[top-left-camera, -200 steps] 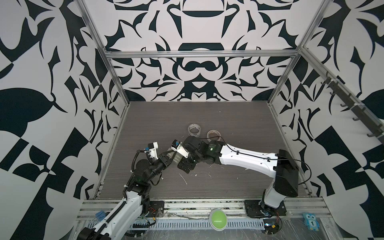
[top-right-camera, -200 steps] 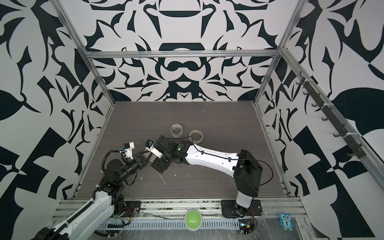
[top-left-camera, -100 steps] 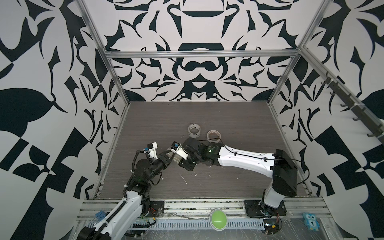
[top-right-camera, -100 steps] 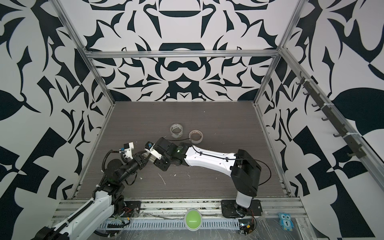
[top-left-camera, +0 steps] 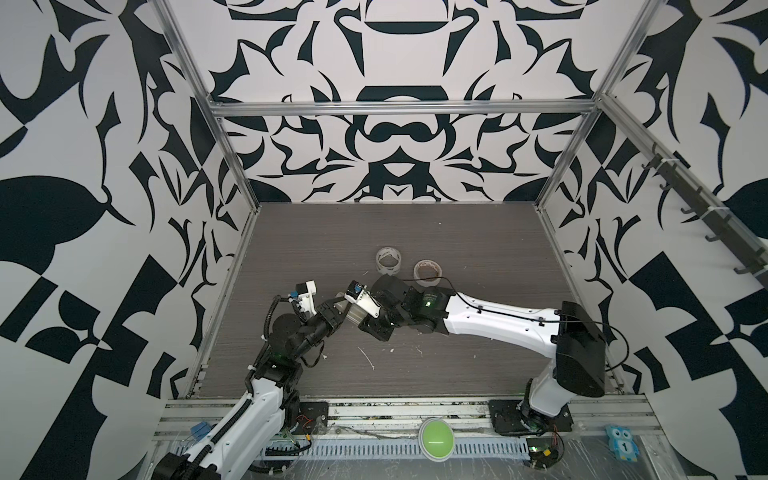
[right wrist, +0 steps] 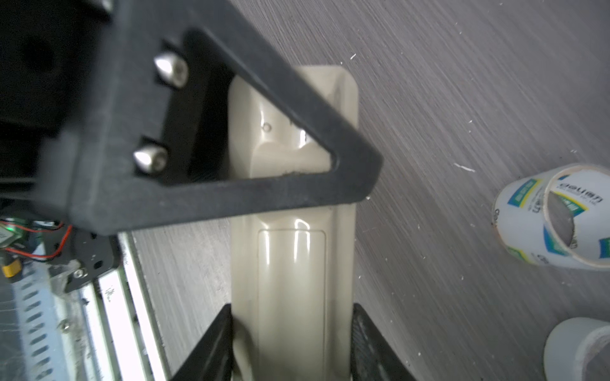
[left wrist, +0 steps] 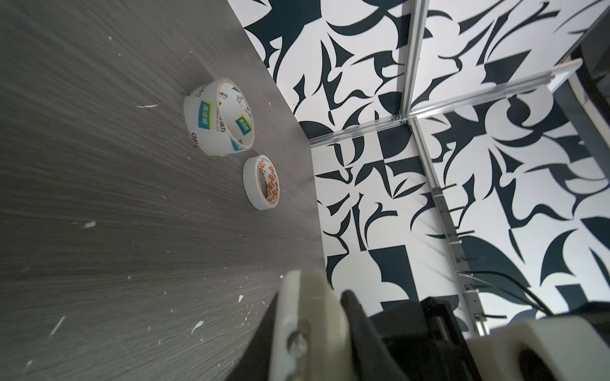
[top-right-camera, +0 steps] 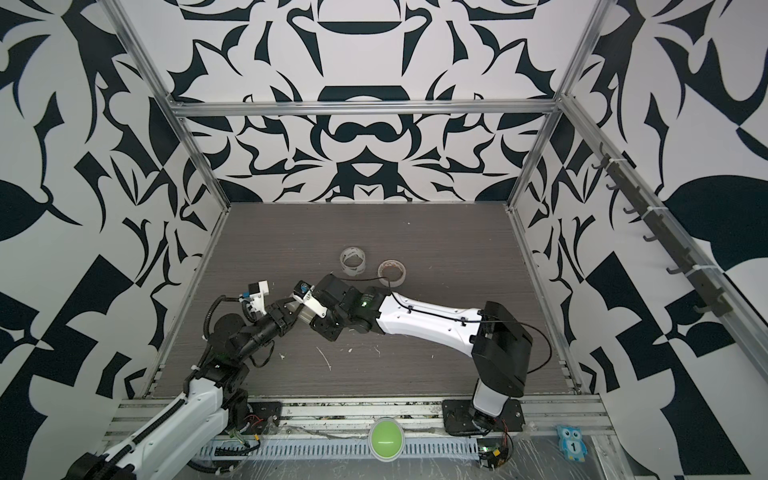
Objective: Load the batteries into the remote control
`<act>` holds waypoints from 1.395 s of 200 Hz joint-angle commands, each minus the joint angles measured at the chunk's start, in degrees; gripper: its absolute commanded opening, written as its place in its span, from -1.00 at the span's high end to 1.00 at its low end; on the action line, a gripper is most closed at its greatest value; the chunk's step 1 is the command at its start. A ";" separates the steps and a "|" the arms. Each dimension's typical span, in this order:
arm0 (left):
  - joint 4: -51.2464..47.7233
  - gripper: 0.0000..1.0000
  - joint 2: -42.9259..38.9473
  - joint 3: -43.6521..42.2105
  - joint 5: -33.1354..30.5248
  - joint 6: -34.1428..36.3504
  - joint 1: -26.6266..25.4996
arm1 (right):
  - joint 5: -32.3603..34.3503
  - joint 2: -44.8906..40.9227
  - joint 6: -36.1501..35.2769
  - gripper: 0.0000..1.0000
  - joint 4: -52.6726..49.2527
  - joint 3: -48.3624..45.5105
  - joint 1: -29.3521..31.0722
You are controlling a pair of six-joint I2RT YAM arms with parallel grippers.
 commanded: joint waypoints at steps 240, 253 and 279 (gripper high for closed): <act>17.82 -0.19 4.74 12.66 23.49 11.48 -2.73 | -47.93 -13.14 32.80 1.00 52.18 -18.54 -16.55; 18.74 -0.07 5.36 12.58 23.50 11.15 -2.73 | -48.11 -13.09 32.76 1.00 52.35 -18.59 -16.69; 19.53 0.22 6.43 12.80 23.49 10.95 -2.73 | -48.90 -12.54 32.76 1.00 52.35 -18.37 -16.73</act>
